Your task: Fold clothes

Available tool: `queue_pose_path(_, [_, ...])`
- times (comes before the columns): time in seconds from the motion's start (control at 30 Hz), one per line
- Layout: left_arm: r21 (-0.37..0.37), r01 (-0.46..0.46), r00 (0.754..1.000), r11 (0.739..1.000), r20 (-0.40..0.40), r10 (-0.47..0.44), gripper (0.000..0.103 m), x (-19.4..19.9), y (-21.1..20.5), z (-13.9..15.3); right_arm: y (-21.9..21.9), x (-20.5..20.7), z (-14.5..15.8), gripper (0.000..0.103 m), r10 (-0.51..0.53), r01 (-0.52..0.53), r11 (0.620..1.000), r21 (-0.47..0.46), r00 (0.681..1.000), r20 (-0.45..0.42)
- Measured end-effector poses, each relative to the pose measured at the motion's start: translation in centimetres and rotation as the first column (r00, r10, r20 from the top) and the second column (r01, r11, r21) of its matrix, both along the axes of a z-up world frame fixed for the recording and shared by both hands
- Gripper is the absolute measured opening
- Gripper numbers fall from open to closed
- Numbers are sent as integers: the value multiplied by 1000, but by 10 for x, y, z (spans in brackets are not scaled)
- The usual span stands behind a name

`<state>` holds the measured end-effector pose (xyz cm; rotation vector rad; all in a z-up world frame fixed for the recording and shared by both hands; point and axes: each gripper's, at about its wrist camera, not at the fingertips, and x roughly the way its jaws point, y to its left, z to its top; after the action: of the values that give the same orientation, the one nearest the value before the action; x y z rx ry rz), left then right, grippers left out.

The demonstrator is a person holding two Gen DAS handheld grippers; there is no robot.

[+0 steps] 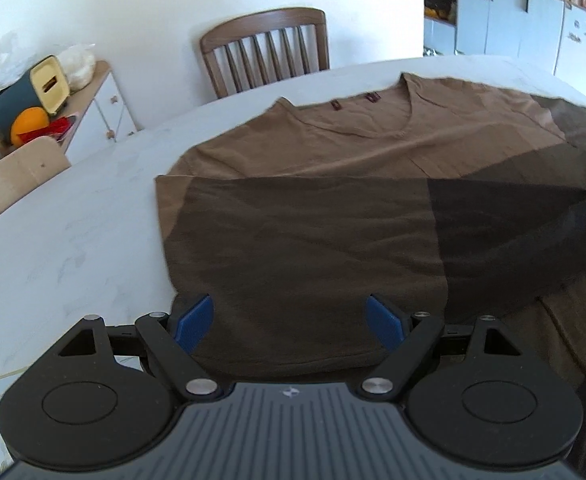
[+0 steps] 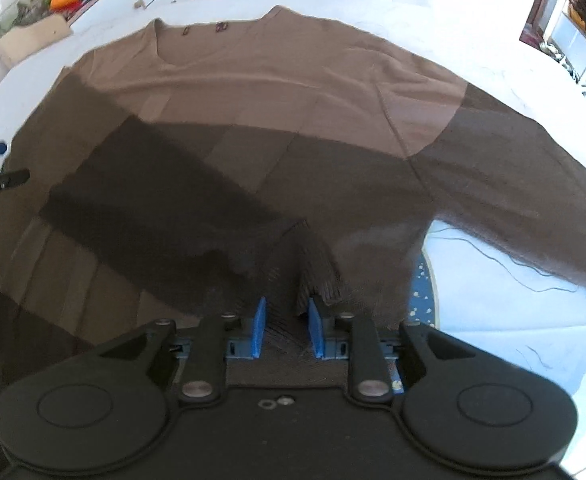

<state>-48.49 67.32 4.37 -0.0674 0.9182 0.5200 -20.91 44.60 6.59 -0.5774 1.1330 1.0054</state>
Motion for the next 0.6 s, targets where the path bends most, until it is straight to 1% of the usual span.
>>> queue_pose_path(0.03, [-1,3,1000,1000,-8,-3,84,2,-1,-2,-2,-1,0,103,15,-15,1000,2,1000,6])
queue_pose_path(0.13, [-11,11,999,1000,-30,-11,84,6,-2,-7,-14,5,-2,103,2,-2,1000,-27,1000,1])
queue_pose_path(0.2, [-12,16,999,1000,-41,-17,84,10,-3,-7,-29,15,0,103,-28,27,999,-24,999,-35])
queue_pose_path(0.27, [-18,23,999,1000,-48,-24,84,14,-4,-6,-44,30,8,103,-72,72,997,-22,997,-4])
queue_pose_path(0.33, [-24,30,998,999,-54,-31,84,19,-6,-4,-59,60,14,103,-155,156,987,-38,987,36])
queue_pose_path(0.4, [-46,34,998,998,-60,-37,84,27,-8,-2,-74,98,20,103,-260,264,963,-54,963,71])
queue_pose_path(0.47, [-61,45,997,997,-67,-49,84,35,-11,-1,-87,136,24,103,-349,354,934,-47,933,90])
queue_pose_path(0.53, [-62,60,995,996,-76,-65,84,43,-17,2,-100,171,27,103,-439,445,894,-42,892,104])
queue_pose_path(0.6, [-65,64,994,996,-87,-70,84,50,-22,2,-113,202,26,103,-521,527,849,-41,848,93])
